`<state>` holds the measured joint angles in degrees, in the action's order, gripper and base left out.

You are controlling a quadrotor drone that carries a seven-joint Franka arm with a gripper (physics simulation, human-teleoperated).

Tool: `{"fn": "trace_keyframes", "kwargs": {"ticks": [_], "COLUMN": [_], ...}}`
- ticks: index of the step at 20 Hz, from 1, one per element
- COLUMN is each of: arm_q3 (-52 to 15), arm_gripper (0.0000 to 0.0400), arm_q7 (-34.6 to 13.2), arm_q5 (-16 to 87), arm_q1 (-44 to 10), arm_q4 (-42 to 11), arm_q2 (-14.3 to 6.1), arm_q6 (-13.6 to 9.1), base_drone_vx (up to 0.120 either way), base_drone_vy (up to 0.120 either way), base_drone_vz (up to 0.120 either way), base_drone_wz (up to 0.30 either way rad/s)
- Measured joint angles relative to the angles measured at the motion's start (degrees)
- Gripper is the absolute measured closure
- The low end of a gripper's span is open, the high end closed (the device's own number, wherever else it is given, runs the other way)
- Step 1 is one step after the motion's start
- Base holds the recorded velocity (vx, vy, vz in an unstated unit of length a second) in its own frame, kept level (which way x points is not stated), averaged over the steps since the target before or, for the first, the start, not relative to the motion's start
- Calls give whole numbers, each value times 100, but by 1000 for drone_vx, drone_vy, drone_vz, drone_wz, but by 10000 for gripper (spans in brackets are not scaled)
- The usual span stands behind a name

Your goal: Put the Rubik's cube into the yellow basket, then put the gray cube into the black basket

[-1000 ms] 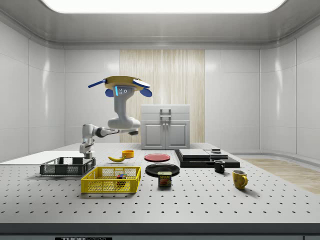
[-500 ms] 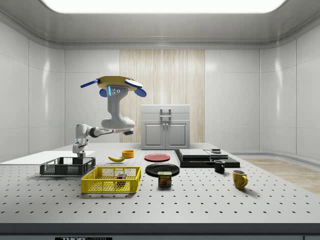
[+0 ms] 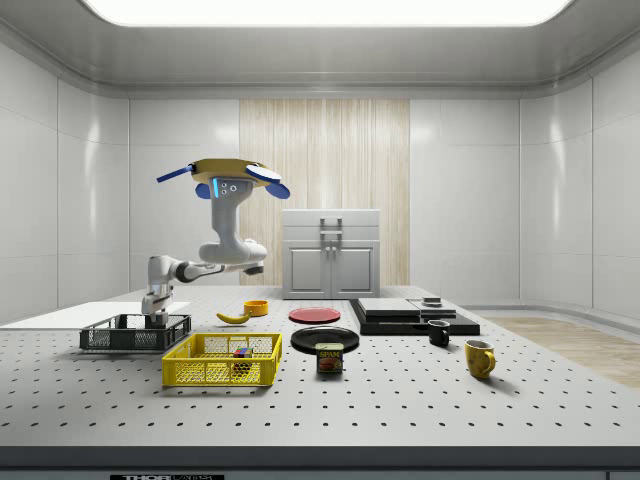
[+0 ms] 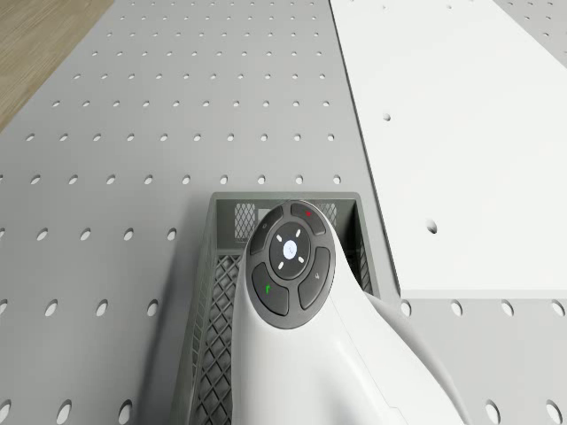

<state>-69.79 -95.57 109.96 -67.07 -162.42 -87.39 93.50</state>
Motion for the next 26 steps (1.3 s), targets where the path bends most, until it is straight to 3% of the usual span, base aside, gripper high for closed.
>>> {"fn": "trace_keyframes", "kwargs": {"ticks": [8,15,20,26], "arm_q3": [497,659,623,289], "arm_gripper": [149,149,47,10], "arm_q7": [6,21,32,38], "arm_q5": [471,635,611,305], "arm_q1": [-100,-120,-93,-3], "arm_q4": [181,247,226,84], "arm_q2": [26,75,104,117], "arm_q6": [189,220,172,1], "base_drone_vx": [0,0,0,0], "base_drone_vy": [0,0,0,0], "base_drone_vz": [0,0,0,0], "base_drone_wz": [0,0,0,0]}}
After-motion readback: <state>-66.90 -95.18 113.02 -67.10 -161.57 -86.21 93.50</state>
